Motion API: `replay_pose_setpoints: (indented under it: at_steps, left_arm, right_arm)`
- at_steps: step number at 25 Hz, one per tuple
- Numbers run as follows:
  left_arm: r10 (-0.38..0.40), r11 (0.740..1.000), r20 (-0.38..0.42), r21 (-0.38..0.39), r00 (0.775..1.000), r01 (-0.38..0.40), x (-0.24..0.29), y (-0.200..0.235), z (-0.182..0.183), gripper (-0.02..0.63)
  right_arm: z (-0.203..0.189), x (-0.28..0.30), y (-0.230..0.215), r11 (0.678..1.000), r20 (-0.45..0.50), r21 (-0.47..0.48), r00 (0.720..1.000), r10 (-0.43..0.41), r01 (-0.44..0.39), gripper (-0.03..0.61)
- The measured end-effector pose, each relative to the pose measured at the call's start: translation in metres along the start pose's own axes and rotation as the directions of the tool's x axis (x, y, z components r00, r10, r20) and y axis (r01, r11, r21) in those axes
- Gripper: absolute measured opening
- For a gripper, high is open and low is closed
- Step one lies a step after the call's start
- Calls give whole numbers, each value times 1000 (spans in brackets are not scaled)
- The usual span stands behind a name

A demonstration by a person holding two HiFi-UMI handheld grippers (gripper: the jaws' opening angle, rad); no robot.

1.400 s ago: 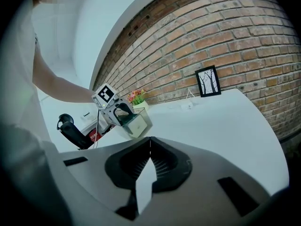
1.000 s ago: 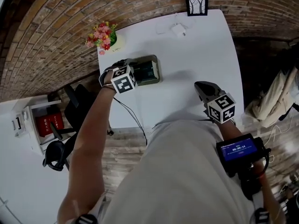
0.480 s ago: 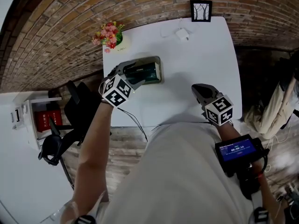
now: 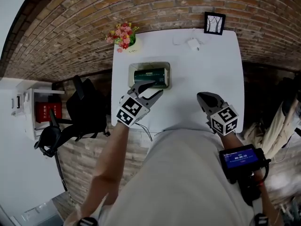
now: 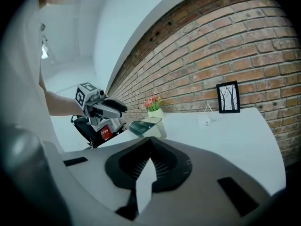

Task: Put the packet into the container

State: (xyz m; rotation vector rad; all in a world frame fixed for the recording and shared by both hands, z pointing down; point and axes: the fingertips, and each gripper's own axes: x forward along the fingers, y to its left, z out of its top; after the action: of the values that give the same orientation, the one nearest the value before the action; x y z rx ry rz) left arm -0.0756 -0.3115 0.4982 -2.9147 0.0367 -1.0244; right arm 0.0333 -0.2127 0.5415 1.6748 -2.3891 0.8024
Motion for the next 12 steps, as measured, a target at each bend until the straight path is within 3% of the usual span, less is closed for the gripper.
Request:
replay_pose_setpoints:
  at_steps: [5,12]
  left_arm:
    - [97,980,115,-182,989,-75,-6,-24,-2,25]
    - [138,935,170,-348,976,-71,0,-56,-20,12]
  right_arm:
    - [5,-7,5,1000,-3,-15,1000,23,-23,11]
    - [12,-3,11,997,-8,-59,998,58,-58,11]
